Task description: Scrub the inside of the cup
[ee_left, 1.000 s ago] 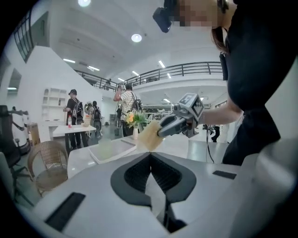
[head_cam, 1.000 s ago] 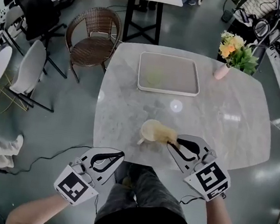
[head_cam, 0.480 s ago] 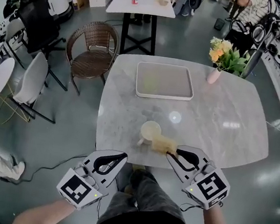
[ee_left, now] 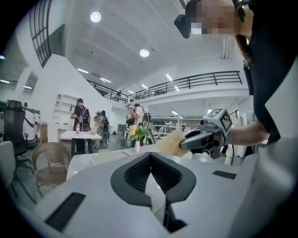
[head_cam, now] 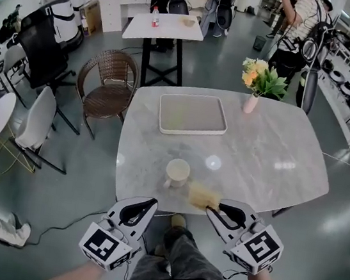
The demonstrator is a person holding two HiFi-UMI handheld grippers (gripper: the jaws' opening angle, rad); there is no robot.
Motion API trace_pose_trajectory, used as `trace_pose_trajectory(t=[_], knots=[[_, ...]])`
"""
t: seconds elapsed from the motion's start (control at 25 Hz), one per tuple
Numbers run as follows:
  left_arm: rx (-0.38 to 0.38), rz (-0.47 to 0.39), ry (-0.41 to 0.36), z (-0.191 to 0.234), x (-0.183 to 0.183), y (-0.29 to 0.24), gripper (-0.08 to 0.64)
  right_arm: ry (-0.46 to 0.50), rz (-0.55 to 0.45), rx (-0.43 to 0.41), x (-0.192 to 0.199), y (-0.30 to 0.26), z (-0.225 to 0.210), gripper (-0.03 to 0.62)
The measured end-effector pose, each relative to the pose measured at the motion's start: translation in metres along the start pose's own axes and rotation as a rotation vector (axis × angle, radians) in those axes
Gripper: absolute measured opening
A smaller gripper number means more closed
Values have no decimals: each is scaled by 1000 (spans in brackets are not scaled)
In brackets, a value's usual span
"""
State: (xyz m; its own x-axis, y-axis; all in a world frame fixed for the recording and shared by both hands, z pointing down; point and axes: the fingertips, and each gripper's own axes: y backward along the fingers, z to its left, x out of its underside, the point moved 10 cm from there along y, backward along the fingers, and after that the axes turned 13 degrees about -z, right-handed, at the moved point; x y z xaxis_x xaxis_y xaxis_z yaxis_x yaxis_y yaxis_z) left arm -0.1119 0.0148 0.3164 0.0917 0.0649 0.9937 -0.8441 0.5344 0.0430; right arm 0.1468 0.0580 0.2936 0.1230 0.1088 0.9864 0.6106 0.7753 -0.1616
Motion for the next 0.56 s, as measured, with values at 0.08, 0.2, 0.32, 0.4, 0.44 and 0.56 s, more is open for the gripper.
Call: trace_pose_trajectory(t=[0.08,0.2,0.32,0.4,0.44,0.56], knots=[[-23,-19,13,-6,-1,-1,12,-4,-4,1,-1,8,5,63],[-75,-55,46,-13,-4,-2,12,0,-22,-20,3,17,8,63],[-129,-90,98,-22,-7,1,12,-9,-51,-34,3,24,10,63],[-138,-91,92,-34,-9,2,12,7,-44,-26,-1,30,13,63],[-139,-81,74,-42,-9,3,12,16,-32,-26,-1,33,15,63],[-131,-27,15,-66,-7,5,12,28,-8,-60,3,46,24,63]])
